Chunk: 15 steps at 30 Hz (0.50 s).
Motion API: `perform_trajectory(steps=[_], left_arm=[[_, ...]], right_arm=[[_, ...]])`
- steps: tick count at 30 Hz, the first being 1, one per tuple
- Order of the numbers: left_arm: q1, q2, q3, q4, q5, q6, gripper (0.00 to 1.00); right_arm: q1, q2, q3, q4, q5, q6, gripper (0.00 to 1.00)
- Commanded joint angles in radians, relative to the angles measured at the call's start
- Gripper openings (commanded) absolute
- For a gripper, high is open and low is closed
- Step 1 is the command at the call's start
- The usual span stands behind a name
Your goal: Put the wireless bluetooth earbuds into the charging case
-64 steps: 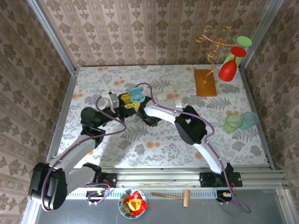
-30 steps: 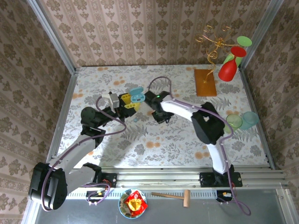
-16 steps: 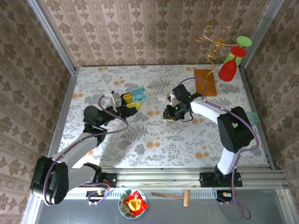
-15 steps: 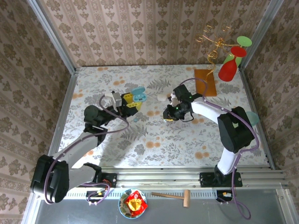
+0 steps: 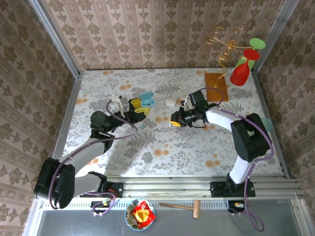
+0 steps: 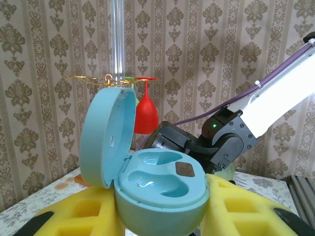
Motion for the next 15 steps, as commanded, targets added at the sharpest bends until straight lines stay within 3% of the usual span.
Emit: perform_trajectory(steps=[1,5,15], left_arm=[[0.004,0.013,-0.017,0.035,-0.01,0.018,0.3],[0.016,0.055,-0.027,0.086,-0.019,0.004,0.3],[0.028,0.148,-0.031,0.141,-0.018,0.048,0.3]], right_arm=[[-0.008,-0.05,-0.035,0.151,-0.107,0.112,0.17],[-0.011,-0.082,-0.073,0.26,-0.161,0.194,0.18],[-0.002,-0.252,-0.023,0.165,-0.133,0.138,0.18]])
